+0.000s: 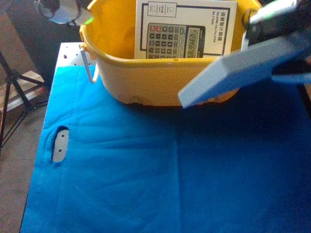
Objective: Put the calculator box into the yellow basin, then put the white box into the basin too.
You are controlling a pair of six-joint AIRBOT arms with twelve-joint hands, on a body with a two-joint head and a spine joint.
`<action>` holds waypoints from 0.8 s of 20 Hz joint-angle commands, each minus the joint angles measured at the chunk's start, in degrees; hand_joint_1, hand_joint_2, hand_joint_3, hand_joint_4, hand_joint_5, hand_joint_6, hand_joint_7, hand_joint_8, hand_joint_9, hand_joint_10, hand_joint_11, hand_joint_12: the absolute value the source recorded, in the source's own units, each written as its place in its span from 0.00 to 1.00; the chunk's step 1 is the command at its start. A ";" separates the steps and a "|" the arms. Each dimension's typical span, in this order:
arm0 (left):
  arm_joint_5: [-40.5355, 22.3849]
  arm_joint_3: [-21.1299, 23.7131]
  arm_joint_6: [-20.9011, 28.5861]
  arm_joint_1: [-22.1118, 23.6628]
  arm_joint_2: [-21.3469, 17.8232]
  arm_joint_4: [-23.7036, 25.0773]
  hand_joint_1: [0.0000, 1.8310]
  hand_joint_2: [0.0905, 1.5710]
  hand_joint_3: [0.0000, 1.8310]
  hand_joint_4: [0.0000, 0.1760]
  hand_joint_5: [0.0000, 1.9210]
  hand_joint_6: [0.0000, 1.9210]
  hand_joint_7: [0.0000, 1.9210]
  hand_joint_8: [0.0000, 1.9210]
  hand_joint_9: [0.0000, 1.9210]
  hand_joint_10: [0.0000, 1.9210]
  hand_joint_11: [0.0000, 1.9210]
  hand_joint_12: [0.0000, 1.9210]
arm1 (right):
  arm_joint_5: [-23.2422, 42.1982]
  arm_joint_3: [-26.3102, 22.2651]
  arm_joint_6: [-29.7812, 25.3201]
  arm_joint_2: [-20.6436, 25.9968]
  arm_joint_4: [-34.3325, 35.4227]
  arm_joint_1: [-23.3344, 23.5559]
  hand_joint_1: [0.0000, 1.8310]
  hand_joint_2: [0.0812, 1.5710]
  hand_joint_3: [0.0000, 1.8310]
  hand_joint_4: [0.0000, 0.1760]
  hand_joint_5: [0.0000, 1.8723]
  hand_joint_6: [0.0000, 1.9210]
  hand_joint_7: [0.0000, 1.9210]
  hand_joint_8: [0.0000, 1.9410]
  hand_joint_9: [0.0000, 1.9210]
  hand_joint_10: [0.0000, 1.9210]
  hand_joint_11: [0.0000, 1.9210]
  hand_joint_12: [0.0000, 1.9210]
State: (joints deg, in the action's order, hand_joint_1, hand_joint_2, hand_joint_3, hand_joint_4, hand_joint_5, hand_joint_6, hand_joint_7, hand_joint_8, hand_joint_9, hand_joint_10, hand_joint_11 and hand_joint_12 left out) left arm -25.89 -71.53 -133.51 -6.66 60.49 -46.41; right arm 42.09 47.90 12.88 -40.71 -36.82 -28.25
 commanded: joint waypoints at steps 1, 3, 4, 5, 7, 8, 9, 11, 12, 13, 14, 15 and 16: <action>-5.34 -0.55 -0.15 0.16 -0.28 1.58 0.39 0.60 0.00 0.00 0.35 0.06 0.19 0.21 0.09 0.53 0.07 0.89 | 5.96 0.43 -0.12 0.01 1.86 1.36 0.74 0.73 0.00 0.00 0.43 0.63 0.42 0.58 0.46 0.74 0.47 0.83; -5.38 -1.53 -0.12 -0.84 0.64 0.90 0.40 0.59 0.00 0.00 0.36 0.03 0.23 0.07 0.11 0.41 0.07 0.83 | 5.96 1.74 -0.11 -0.01 1.00 2.68 0.74 0.73 0.00 0.00 0.43 0.61 0.41 0.62 0.47 0.72 0.47 0.83; -5.38 -2.02 -0.09 -1.18 1.15 0.63 0.40 0.60 0.00 0.00 0.34 0.01 0.23 0.03 0.13 0.32 0.08 0.79 | 5.96 2.37 -0.10 -0.07 1.00 2.96 0.74 0.73 0.00 0.00 0.43 0.63 0.42 0.58 0.46 0.74 0.47 0.83; -5.36 -2.38 -0.07 -1.41 1.57 0.44 0.40 0.60 0.00 0.00 0.34 0.00 0.22 0.00 0.18 0.17 0.08 0.74 | 5.96 2.90 -0.10 -0.07 1.00 3.57 0.74 0.73 0.00 0.00 0.42 0.64 0.43 0.57 0.46 0.74 0.47 0.83; -5.27 -2.76 0.03 -1.68 1.83 -0.21 0.40 0.59 0.00 0.00 0.34 0.00 0.26 0.01 0.22 0.18 0.11 0.75 | 5.96 3.27 0.79 -0.07 0.99 5.36 0.74 0.73 0.00 0.00 0.42 0.63 0.42 0.58 0.46 0.75 0.47 0.83; -5.22 -2.84 0.09 -1.72 1.85 -0.33 0.40 0.59 0.00 0.00 0.34 0.00 0.26 0.01 0.22 0.18 0.11 0.75 | 5.96 3.30 1.32 -0.07 0.95 5.88 0.74 0.73 0.00 0.00 0.42 0.63 0.42 0.58 0.46 0.75 0.47 0.83; -5.04 -3.15 0.62 -1.88 1.98 -0.43 0.41 0.58 0.00 0.00 0.31 0.00 0.26 0.00 0.19 0.27 0.11 0.78 | 5.96 3.57 2.45 -0.07 0.72 6.90 0.74 0.73 0.00 0.00 0.43 0.62 0.42 0.61 0.47 0.73 0.47 0.83; -4.49 -4.42 3.97 -2.55 2.73 -0.03 0.42 0.60 0.00 0.00 0.29 0.00 0.23 0.00 0.19 0.19 0.09 0.71 | 5.96 5.01 3.20 -0.50 0.49 8.10 0.74 0.73 0.00 0.00 0.43 0.63 0.42 0.58 0.46 0.74 0.47 0.83; -3.94 -5.29 7.14 -2.90 3.17 0.83 0.43 0.60 0.00 0.00 0.34 0.02 0.25 0.01 0.21 0.17 0.09 0.69 | 5.99 6.06 3.20 -1.09 0.31 8.66 0.74 0.73 0.00 0.00 0.43 0.61 0.41 0.62 0.47 0.73 0.47 0.83; -3.43 -6.09 10.37 -3.31 3.53 1.76 0.44 0.60 0.00 0.00 0.38 0.02 0.29 0.02 0.20 0.28 0.09 0.73 | 6.04 7.21 3.21 -1.80 0.04 9.06 0.74 0.73 0.00 0.00 0.43 0.61 0.41 0.62 0.47 0.72 0.47 0.83; -3.21 -6.53 12.07 -3.47 3.73 2.21 0.45 0.59 0.00 0.00 0.42 0.03 0.26 0.41 0.19 0.60 0.14 0.84 | 6.08 8.02 3.23 -2.33 -0.02 9.38 0.74 0.73 0.00 0.00 0.42 0.63 0.42 0.58 0.46 0.74 0.47 0.83; -3.06 -6.74 14.14 -3.62 3.83 2.84 0.45 0.59 0.00 0.00 0.45 0.05 0.19 0.46 0.15 0.63 0.13 0.86 | 6.08 9.32 3.72 -3.07 -0.06 9.75 0.74 0.73 0.00 0.00 0.43 0.62 0.42 0.61 0.47 0.73 0.47 0.83; -2.85 -6.74 16.51 -3.61 3.83 4.10 0.45 0.59 0.00 0.00 0.43 0.05 0.17 0.32 0.11 0.51 0.07 0.86 | 6.08 10.75 3.94 -3.98 -0.06 10.03 0.74 0.73 0.00 0.00 0.43 0.61 0.41 0.62 0.47 0.72 0.47 0.83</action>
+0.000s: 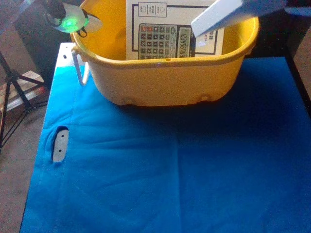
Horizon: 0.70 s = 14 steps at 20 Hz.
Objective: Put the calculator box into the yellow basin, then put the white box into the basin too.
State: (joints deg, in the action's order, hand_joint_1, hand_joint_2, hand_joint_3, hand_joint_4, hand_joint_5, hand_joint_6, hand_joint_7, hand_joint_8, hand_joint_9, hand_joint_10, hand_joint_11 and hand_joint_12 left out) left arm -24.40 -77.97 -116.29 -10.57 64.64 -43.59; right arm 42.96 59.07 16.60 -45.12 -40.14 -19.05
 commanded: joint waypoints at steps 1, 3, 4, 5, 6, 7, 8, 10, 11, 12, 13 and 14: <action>-4.14 -0.34 1.58 0.33 -0.32 2.42 0.43 0.60 0.00 0.00 0.40 0.03 0.20 0.34 0.11 0.58 0.09 0.87 | 5.19 0.88 0.23 -0.35 3.21 1.28 0.74 0.73 0.00 0.00 0.43 0.63 0.42 0.58 0.46 0.74 0.47 0.83; -3.85 -0.49 4.42 0.56 -0.31 3.48 0.42 0.61 0.00 0.00 0.29 0.00 0.15 0.46 0.10 0.64 0.09 0.89 | 5.19 1.79 0.23 -0.91 2.94 2.20 0.74 0.73 0.00 0.00 0.42 0.62 0.42 0.61 0.46 0.73 0.47 0.83; -3.85 -0.86 7.02 0.71 -0.12 4.58 0.41 0.60 0.00 0.00 0.30 0.01 0.19 0.32 0.12 0.55 0.06 0.88 | 5.19 1.80 0.23 -0.91 2.75 2.46 0.74 0.73 0.00 0.00 0.42 0.63 0.42 0.58 0.46 0.74 0.47 0.83; -3.37 -1.69 11.08 0.83 0.48 6.57 0.42 0.59 0.00 0.00 0.29 0.00 0.21 0.27 0.13 0.55 0.08 0.90 | 5.18 1.88 0.39 -0.92 2.63 2.85 0.74 0.73 0.00 0.00 0.42 0.63 0.42 0.58 0.46 0.75 0.47 0.83; -3.07 -2.22 12.51 0.91 0.99 7.16 0.42 0.59 0.00 0.00 0.37 0.02 0.24 0.24 0.14 0.51 0.08 0.86 | 5.15 2.10 0.42 -0.99 2.28 3.46 0.74 0.73 0.00 0.00 0.43 0.62 0.42 0.61 0.47 0.73 0.47 0.83; -2.98 -2.61 12.89 1.18 1.50 7.35 0.41 0.57 0.00 0.00 0.40 0.02 0.24 0.16 0.11 0.51 0.06 0.88 | 4.81 2.47 0.42 -1.41 1.47 4.31 0.74 0.73 0.00 0.00 0.42 0.63 0.42 0.58 0.46 0.74 0.47 0.83; -2.85 -2.75 12.89 1.81 1.72 7.79 0.39 0.58 0.00 0.00 0.33 0.00 0.22 0.12 0.10 0.46 0.04 0.85 | 4.60 2.98 0.41 -2.14 0.58 5.25 0.74 0.73 0.00 0.00 0.43 0.63 0.42 0.58 0.46 0.74 0.47 0.83; -2.61 -2.69 12.89 3.61 1.83 8.84 0.41 0.59 0.00 0.00 0.31 0.00 0.16 0.45 0.09 0.72 0.08 0.95 | 4.33 4.38 0.39 -4.27 -1.08 6.67 0.74 0.73 0.00 0.00 0.43 0.62 0.42 0.61 0.47 0.73 0.47 0.83; -2.65 -2.62 12.89 4.67 2.01 9.19 0.42 0.60 0.00 0.00 0.39 0.03 0.14 0.69 0.13 0.90 0.19 1.00 | 4.35 4.96 0.39 -5.19 -1.10 6.70 0.74 0.73 0.00 0.00 0.43 0.63 0.42 0.58 0.46 0.74 0.47 0.83; -2.84 -2.35 12.89 5.81 2.06 9.68 0.42 0.61 0.00 0.00 0.40 0.03 0.18 0.73 0.18 0.92 0.26 1.00 | 4.36 5.34 0.39 -5.95 -1.17 6.70 0.74 0.73 0.00 0.00 0.42 0.64 0.43 0.57 0.46 0.74 0.47 0.83; -3.19 -1.91 12.89 6.80 2.05 10.52 0.43 0.61 0.00 0.00 0.40 0.03 0.19 0.71 0.20 0.91 0.30 1.00 | 4.36 5.70 0.39 -6.67 -1.29 6.70 0.74 0.73 0.00 0.00 0.43 0.62 0.41 0.62 0.46 0.73 0.47 0.83; -3.52 -1.45 12.89 7.61 2.00 11.30 0.42 0.62 0.00 0.00 0.39 0.03 0.16 0.58 0.14 0.80 0.20 0.98 | 4.36 6.08 0.39 -7.35 -1.30 6.70 0.74 0.73 0.00 0.00 0.42 0.63 0.42 0.58 0.46 0.74 0.47 0.83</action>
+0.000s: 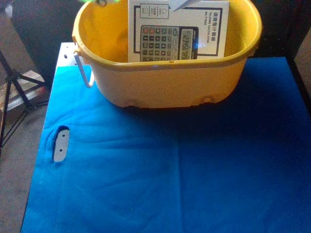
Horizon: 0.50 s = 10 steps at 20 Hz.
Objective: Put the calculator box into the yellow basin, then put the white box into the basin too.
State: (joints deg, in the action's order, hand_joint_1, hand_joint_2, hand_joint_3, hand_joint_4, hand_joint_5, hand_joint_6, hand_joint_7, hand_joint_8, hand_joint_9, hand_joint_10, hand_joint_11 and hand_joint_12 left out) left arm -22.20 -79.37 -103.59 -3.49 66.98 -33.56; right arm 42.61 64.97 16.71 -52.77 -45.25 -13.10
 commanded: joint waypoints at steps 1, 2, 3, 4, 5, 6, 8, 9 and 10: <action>-6.00 0.41 0.19 1.21 -0.52 1.83 0.42 0.61 0.00 0.00 0.37 0.02 0.17 0.40 0.11 0.64 0.14 0.91 | 4.72 0.60 0.28 -0.40 3.81 0.75 0.74 0.73 0.00 0.00 0.42 0.63 0.42 0.58 0.46 0.75 0.47 0.83; -6.23 0.69 0.19 1.58 -0.78 2.01 0.42 0.60 0.00 0.00 0.33 0.00 0.24 0.12 0.14 0.40 0.10 0.80 | 4.72 0.98 0.28 -1.13 3.81 0.75 0.74 0.73 0.00 0.00 0.43 0.62 0.42 0.61 0.47 0.73 0.47 0.83; -6.48 0.91 0.19 1.82 -1.03 2.29 0.42 0.60 0.00 0.00 0.34 0.00 0.28 0.08 0.14 0.43 0.11 0.80 | 4.74 1.48 0.28 -1.89 3.81 0.75 0.74 0.73 0.00 0.00 0.43 0.61 0.41 0.62 0.47 0.73 0.47 0.83; -7.20 1.37 0.19 1.99 -1.54 2.40 0.43 0.62 0.00 0.00 0.35 0.00 0.29 0.03 0.11 0.44 0.04 0.84 | 4.77 2.10 0.28 -2.91 3.81 0.77 0.74 0.73 0.00 0.00 0.42 0.64 0.43 0.58 0.46 0.74 0.47 0.83; -7.49 1.56 0.19 2.01 -1.70 2.46 0.44 0.64 0.00 0.00 0.37 0.01 0.29 0.02 0.10 0.43 0.03 0.86 | 4.77 2.24 0.28 -3.14 3.81 0.79 0.74 0.73 0.00 0.00 0.43 0.62 0.42 0.61 0.47 0.73 0.47 0.83; -7.71 1.97 0.19 2.56 -2.21 2.61 0.45 0.65 0.00 0.00 0.38 0.00 0.29 0.00 0.11 0.35 0.00 0.84 | 4.77 2.69 0.28 -3.69 3.82 0.85 0.74 0.73 0.00 0.00 0.43 0.61 0.41 0.62 0.47 0.72 0.47 0.83; -7.80 3.02 0.19 3.95 -3.47 2.78 0.41 0.64 0.00 0.00 0.36 0.01 0.28 0.00 0.15 0.35 0.08 0.78 | 4.78 3.28 0.28 -4.58 3.84 1.04 0.74 0.73 0.00 0.00 0.42 0.64 0.43 0.58 0.46 0.74 0.47 0.83; -7.83 3.61 0.18 4.76 -4.15 2.99 0.39 0.65 0.00 0.00 0.38 0.02 0.28 0.00 0.14 0.38 0.09 0.80 | 4.78 3.72 0.28 -5.32 3.86 1.14 0.74 0.73 0.00 0.00 0.43 0.61 0.41 0.62 0.47 0.72 0.47 0.83; -7.76 4.09 0.18 5.56 -4.71 3.22 0.38 0.65 0.00 0.00 0.40 0.03 0.29 0.00 0.13 0.41 0.09 0.82 | 4.78 4.13 0.28 -5.98 3.86 1.35 0.74 0.73 0.00 0.00 0.43 0.63 0.42 0.58 0.46 0.74 0.47 0.83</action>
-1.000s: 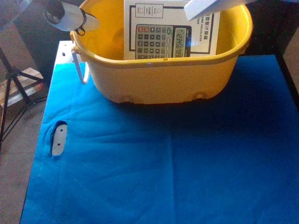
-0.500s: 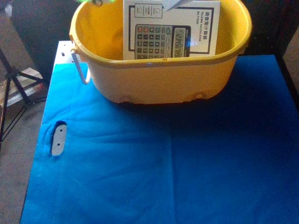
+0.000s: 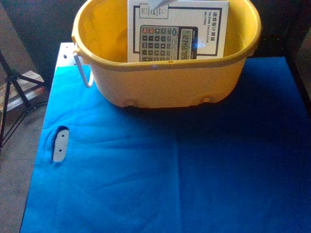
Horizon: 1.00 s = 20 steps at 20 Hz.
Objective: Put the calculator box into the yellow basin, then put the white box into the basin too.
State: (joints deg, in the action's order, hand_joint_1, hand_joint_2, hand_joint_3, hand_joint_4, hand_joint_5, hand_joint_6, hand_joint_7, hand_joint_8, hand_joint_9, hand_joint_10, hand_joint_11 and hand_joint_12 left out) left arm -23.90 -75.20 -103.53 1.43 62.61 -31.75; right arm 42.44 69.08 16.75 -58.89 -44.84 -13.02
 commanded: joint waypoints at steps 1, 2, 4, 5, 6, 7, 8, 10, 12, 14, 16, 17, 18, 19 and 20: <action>-6.01 0.20 0.12 1.12 -0.63 1.58 0.38 0.64 0.00 0.00 0.39 0.02 0.30 0.00 0.12 0.45 0.09 0.83 | 4.96 0.39 0.24 -0.48 3.46 1.44 0.74 0.73 0.00 0.00 0.43 0.63 0.42 0.58 0.46 0.74 0.47 0.83; -5.89 0.37 0.11 1.58 -0.82 1.64 0.37 0.66 0.00 0.00 0.37 0.02 0.26 0.00 0.10 0.46 0.06 0.86 | 4.96 1.07 0.24 -1.51 3.47 1.59 0.74 0.73 0.00 0.00 0.43 0.62 0.42 0.61 0.46 0.73 0.47 0.83; -6.07 0.46 0.11 1.91 -0.83 1.68 0.37 0.68 0.00 0.00 0.36 0.13 0.27 0.00 0.09 0.50 0.06 0.88 | 4.97 2.88 0.26 -4.13 3.48 1.67 0.74 0.73 0.00 0.00 0.42 0.63 0.42 0.58 0.46 0.75 0.47 0.83; -6.11 0.54 0.11 2.02 -0.87 1.79 0.38 0.67 0.00 0.00 0.24 0.36 0.26 0.00 0.06 0.52 0.02 0.88 | 4.97 3.73 0.26 -5.29 3.51 1.67 0.74 0.73 0.00 0.00 0.43 0.62 0.42 0.61 0.47 0.73 0.47 0.83; -5.98 0.69 0.11 2.29 -0.95 2.01 0.38 0.68 0.00 0.00 0.21 0.42 0.26 0.00 0.05 0.54 0.01 0.89 | 4.95 4.76 0.26 -6.63 3.54 1.67 0.74 0.73 0.00 0.00 0.43 0.61 0.41 0.62 0.47 0.73 0.47 0.83; -5.85 0.95 0.11 2.57 -0.98 2.23 0.39 0.68 0.00 0.00 0.20 0.44 0.25 0.00 0.05 0.54 0.03 0.89 | 4.95 5.51 0.26 -7.84 3.55 1.66 0.74 0.73 0.00 0.00 0.43 0.63 0.42 0.58 0.46 0.75 0.47 0.83; -5.68 1.14 0.11 2.90 -0.98 2.27 0.39 0.68 0.00 0.00 0.19 0.45 0.25 0.00 0.05 0.52 0.02 0.89 | 4.94 6.04 0.26 -8.78 3.57 1.66 0.74 0.73 0.00 0.00 0.42 0.64 0.43 0.58 0.46 0.74 0.47 0.83; -5.41 1.52 0.11 3.26 -0.98 2.36 0.39 0.70 0.00 0.00 0.20 0.44 0.26 0.01 0.07 0.56 0.04 0.89 | 4.93 6.94 0.26 -10.24 3.58 1.65 0.74 0.73 0.00 0.00 0.42 0.63 0.42 0.58 0.46 0.75 0.47 0.83; -5.38 1.99 0.11 3.55 -0.97 2.77 0.39 0.71 0.00 0.00 0.23 0.41 0.27 0.01 0.08 0.55 0.04 0.86 | 4.91 8.29 -0.60 -12.39 3.53 1.32 0.67 0.68 0.00 0.00 0.54 0.49 0.60 0.87 0.67 0.95 0.72 0.97; -5.17 2.09 0.11 3.71 -0.97 2.87 0.41 0.69 0.00 0.00 0.21 0.40 0.27 0.01 0.09 0.51 0.03 0.87 | 4.91 8.96 -1.67 -13.30 3.50 0.70 0.66 0.67 0.00 0.00 0.56 0.46 0.69 1.00 0.81 1.00 0.86 1.00; -5.13 2.20 0.11 3.73 -0.99 2.87 0.40 0.68 0.00 0.00 0.23 0.28 0.25 0.00 0.11 0.42 0.03 0.87 | 4.95 9.03 -2.98 -13.45 3.44 0.35 0.67 0.69 0.00 0.00 0.54 0.47 0.53 0.60 0.50 0.68 0.46 0.87; -5.03 2.19 0.11 3.72 -1.07 2.86 0.38 0.69 0.00 0.00 0.24 0.26 0.24 0.00 0.10 0.39 0.02 0.87 | 4.98 8.90 -3.31 -13.25 3.45 0.35 0.65 0.68 0.00 0.00 0.54 0.47 0.49 0.36 0.47 0.51 0.34 0.83; -4.96 2.18 0.12 3.72 -1.15 2.84 0.36 0.69 0.00 0.00 0.25 0.20 0.23 0.00 0.11 0.32 0.01 0.84 | 5.03 8.61 -3.87 -12.99 3.46 0.36 0.65 0.61 0.00 0.00 0.42 0.29 0.40 0.25 0.34 0.49 0.24 0.88; -4.87 2.14 0.14 3.72 -1.17 2.81 0.34 0.69 0.00 0.00 0.28 0.08 0.23 0.00 0.15 0.22 0.01 0.81 | 5.19 8.16 -3.98 -12.66 3.40 0.36 0.60 0.59 0.00 0.00 0.32 0.08 0.29 0.05 0.24 0.26 0.09 0.80; -4.87 2.11 0.14 3.71 -1.17 2.80 0.37 0.68 0.00 0.00 0.33 0.06 0.26 0.01 0.19 0.19 0.03 0.80 | 5.49 7.74 -3.98 -12.37 3.32 0.40 0.51 0.53 0.00 0.00 0.32 0.01 0.27 0.00 0.15 0.26 0.01 0.87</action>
State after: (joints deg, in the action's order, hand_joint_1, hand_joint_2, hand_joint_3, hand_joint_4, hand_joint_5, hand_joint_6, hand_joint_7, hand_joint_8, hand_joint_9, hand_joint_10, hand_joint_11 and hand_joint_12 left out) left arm -22.94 -73.08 -103.48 4.10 61.98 -30.17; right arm 43.03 77.08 12.86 -71.13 -44.91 -13.47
